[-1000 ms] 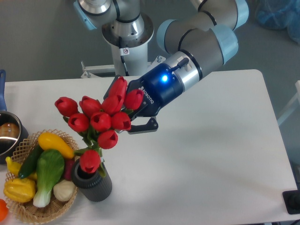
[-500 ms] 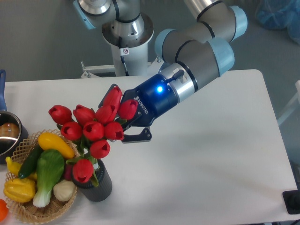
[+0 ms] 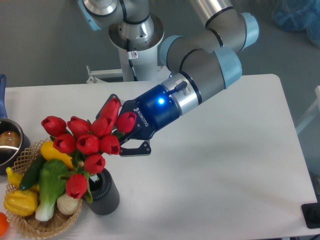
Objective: Insert the flowers into the vase
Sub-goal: 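Lower the tulip stems into the grey vase opening, then push the tulips further down into the vase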
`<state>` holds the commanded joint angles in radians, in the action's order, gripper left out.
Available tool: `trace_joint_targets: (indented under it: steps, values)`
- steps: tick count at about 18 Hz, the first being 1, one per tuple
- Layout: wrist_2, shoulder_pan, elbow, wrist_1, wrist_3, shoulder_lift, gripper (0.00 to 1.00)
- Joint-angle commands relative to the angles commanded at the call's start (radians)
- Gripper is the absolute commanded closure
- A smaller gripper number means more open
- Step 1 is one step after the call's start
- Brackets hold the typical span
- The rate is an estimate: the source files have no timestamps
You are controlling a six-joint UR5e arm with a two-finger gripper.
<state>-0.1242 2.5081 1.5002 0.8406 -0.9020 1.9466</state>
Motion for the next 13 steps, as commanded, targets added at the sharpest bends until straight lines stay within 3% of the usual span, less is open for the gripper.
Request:
trace_joint_targets:
  steps: [13]
  values:
    - [-0.032,-0.026,0.032,-0.002,-0.043,0.071,1.00]
